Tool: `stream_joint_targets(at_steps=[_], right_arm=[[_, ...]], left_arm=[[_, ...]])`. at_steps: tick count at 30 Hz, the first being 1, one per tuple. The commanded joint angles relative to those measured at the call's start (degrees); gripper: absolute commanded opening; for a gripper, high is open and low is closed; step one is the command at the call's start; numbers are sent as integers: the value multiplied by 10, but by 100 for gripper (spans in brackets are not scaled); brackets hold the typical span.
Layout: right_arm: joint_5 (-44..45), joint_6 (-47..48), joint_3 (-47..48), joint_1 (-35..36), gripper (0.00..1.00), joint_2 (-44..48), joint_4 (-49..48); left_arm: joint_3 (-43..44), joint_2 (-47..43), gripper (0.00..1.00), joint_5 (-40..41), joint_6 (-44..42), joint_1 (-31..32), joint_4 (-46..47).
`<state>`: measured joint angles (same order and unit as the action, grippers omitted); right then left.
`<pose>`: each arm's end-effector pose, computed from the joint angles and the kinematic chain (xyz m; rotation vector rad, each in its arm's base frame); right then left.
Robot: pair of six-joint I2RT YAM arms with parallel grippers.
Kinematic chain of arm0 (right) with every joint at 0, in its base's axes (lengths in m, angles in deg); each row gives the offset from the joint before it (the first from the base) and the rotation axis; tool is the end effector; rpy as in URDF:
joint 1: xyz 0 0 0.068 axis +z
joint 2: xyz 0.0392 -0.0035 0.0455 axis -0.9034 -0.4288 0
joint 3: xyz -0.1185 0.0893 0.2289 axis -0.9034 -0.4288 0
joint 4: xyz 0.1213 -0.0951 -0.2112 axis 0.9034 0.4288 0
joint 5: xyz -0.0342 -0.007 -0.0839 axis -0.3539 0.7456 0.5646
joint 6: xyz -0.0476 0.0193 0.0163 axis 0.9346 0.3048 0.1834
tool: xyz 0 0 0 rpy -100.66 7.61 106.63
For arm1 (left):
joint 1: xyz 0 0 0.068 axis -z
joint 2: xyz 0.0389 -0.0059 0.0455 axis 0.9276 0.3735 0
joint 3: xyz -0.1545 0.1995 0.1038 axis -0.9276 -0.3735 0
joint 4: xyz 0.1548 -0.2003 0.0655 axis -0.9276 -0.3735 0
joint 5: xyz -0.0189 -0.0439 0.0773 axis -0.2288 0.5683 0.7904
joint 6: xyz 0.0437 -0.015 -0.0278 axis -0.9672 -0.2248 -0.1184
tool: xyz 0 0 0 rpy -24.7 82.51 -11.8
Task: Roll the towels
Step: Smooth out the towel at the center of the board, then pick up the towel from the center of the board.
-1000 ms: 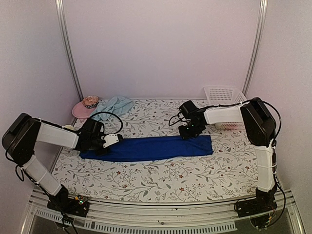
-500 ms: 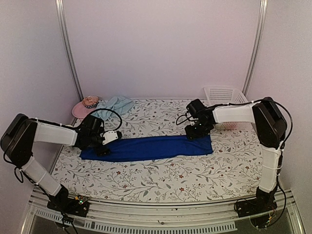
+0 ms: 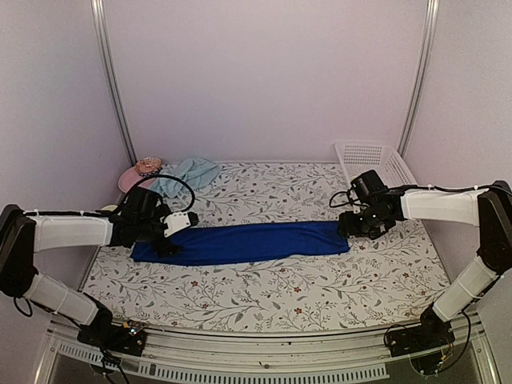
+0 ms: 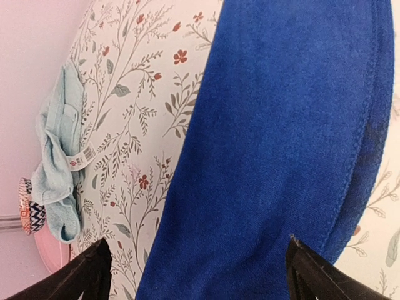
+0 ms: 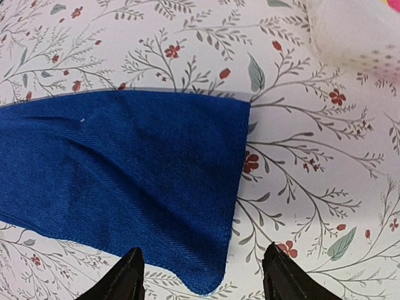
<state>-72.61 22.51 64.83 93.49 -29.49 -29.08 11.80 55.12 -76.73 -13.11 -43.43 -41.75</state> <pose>0.2708 0.1462 0.1902 -0.1688 2.6203 0.1982 0.2394 -0.1084 0.1720 1.3986 1.9599 0.2282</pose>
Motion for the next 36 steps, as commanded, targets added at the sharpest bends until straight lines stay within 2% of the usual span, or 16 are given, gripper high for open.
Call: stream_joint_targets(at_steps=[1, 10, 22, 29, 33, 36], right_arm=[[-21, -51, -31, -11, 66, 11, -43], [-28, -76, -35, -32, 64, -72, -80], [-39, -81, 3, -16, 47, -158, -85], [-37, -84, 8, -6, 30, -187, -81], [-15, -83, 12, -5, 4, -196, -63], [5, -76, 16, -5, 2, -188, -42]], left_arm=[[-25, -35, 97, -13, 13, 9, -3], [-58, -106, 97, -22, 42, 11, 12], [-71, -151, 97, -5, 58, 10, 24], [-74, -161, 97, -3, 62, 10, 25], [-75, -168, 97, 0, 61, 10, 27], [-77, -174, 97, 7, 60, 10, 26]])
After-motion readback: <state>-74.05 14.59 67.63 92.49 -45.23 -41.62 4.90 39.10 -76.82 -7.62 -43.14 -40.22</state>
